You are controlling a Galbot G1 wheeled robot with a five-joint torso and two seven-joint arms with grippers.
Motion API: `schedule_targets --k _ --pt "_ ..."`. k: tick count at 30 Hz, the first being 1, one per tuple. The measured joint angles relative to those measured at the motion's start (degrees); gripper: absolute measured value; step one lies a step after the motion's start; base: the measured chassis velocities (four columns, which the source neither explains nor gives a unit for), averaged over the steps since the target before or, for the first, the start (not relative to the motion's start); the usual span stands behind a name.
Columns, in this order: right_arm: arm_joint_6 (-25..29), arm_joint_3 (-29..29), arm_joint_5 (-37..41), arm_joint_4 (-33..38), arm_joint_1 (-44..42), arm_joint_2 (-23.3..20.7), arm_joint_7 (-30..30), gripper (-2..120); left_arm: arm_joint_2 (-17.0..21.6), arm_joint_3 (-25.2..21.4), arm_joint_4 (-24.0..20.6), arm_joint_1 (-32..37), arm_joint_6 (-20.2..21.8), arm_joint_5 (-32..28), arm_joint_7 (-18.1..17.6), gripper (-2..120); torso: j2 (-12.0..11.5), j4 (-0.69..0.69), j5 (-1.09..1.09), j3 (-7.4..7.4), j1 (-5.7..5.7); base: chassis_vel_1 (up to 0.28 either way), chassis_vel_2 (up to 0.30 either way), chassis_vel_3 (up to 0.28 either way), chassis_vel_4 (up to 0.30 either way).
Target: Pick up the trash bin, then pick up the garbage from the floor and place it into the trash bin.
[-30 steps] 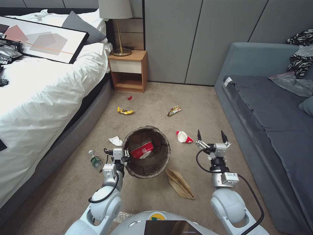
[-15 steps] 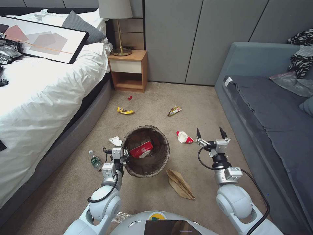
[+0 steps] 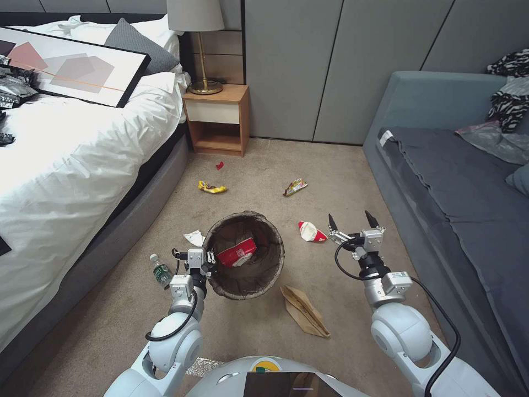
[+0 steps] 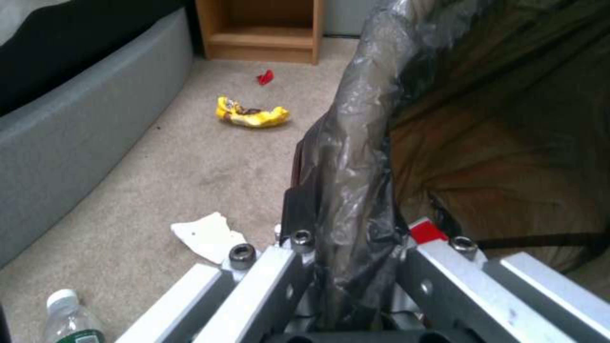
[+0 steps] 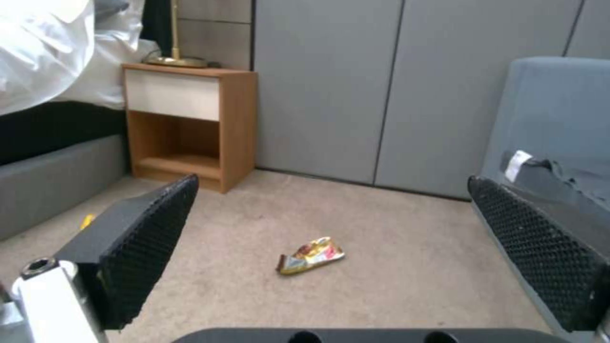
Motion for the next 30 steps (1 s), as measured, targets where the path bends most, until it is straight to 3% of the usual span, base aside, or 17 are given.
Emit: schedule_targets --k 14,21,30 --pt "-0.64 -1.41 2.84 -1.11 0.76 -2.61 -1.61 100 0.44 0.18 0.21 -0.28 0.0 -0.2 -0.04 2 0.0 0.0 0.0 0.0 0.0 0.0 0.0 0.0 0.0" --pt "-2.87 -7.27 9.45 -4.92 4.92 -8.18 -4.19 100 1.02 0.08 0.44 -0.73 0.05 -0.96 -0.33 2 0.0 0.0 0.0 0.0 0.0 0.0 0.0 0.0 0.0" --pt "-4.48 -12.52 11.81 -7.1 5.47 -10.6 -5.26 100 1.3 -0.86 0.49 -0.85 0.07 -1.25 -0.87 2 0.0 -0.01 0.01 0.0 0.0 0.0 0.0 0.0 0.0"
